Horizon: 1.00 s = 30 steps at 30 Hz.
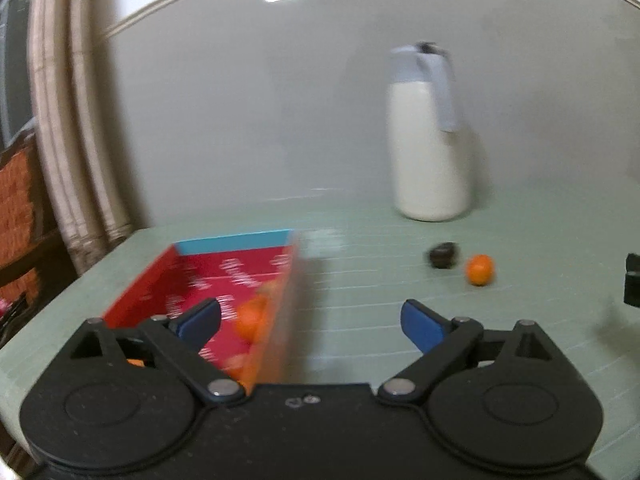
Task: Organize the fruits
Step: 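Move the left gripper to the small tangerine and grasp it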
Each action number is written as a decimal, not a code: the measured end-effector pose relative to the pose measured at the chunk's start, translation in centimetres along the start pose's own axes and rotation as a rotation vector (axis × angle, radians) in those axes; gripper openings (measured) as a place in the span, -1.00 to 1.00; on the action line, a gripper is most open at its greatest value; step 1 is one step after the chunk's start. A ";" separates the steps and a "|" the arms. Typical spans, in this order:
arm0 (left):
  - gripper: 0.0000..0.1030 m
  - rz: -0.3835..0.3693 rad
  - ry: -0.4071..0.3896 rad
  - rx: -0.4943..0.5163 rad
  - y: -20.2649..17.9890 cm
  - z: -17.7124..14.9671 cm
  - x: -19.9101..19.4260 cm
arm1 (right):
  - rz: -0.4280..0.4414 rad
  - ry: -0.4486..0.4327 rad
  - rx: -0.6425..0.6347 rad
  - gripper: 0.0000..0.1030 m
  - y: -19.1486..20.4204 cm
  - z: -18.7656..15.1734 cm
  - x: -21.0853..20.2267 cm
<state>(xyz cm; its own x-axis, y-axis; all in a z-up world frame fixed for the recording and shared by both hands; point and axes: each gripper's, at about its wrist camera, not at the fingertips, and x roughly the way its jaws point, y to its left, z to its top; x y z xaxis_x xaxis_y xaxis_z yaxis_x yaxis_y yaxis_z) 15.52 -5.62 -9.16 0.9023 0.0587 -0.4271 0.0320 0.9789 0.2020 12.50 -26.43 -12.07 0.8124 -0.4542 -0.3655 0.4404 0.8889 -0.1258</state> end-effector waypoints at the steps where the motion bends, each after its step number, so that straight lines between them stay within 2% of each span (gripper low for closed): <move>1: 0.76 -0.015 0.003 0.011 -0.8 0.2 0.3 | -0.022 -0.007 0.006 1.00 -0.6 -0.1 0.0; 10: 0.74 -0.115 0.038 0.055 -5.8 0.8 3.0 | -0.186 -0.045 0.039 1.00 -4.1 -0.7 0.1; 14: 0.63 -0.150 0.045 0.073 -7.5 1.0 4.3 | -0.244 -0.060 0.043 1.00 -5.3 -1.0 0.0; 20: 0.38 -0.192 0.086 0.064 -9.6 1.3 7.2 | -0.243 -0.040 0.041 1.00 -5.9 -1.3 0.1; 25: 0.35 -0.214 0.116 0.058 -10.7 1.6 9.0 | -0.236 -0.020 0.049 1.00 -6.4 -1.4 0.9; 30: 0.19 -0.234 0.131 0.056 -11.8 2.0 10.6 | -0.224 0.000 0.054 1.00 -6.5 -1.4 1.4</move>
<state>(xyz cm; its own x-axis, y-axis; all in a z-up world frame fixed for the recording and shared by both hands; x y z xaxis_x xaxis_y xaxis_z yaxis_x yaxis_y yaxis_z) 25.52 -16.91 -14.32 0.8041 -0.1393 -0.5780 0.2602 0.9566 0.1314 10.19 -32.79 -13.04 0.6924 -0.6396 -0.3338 0.6295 0.7616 -0.1537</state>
